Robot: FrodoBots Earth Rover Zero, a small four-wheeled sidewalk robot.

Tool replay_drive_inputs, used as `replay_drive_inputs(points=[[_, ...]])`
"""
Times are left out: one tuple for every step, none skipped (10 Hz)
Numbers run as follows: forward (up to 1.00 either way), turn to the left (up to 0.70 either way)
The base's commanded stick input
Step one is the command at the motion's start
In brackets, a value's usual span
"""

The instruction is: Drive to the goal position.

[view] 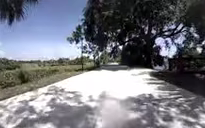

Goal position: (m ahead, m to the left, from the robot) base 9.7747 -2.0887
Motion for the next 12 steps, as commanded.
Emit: replay_drive_inputs(points=[[0.85,-0.23],[0.85,-0.34],[0.85,-0.34],[0.85,-0.34],[0.85,-0.34],[0.85,-0.34],[0.85,-0.34],[0.85,-0.24],[0.85,0.00],[0.85,0.00],[0.85,0.00],[0.85,0.00]])
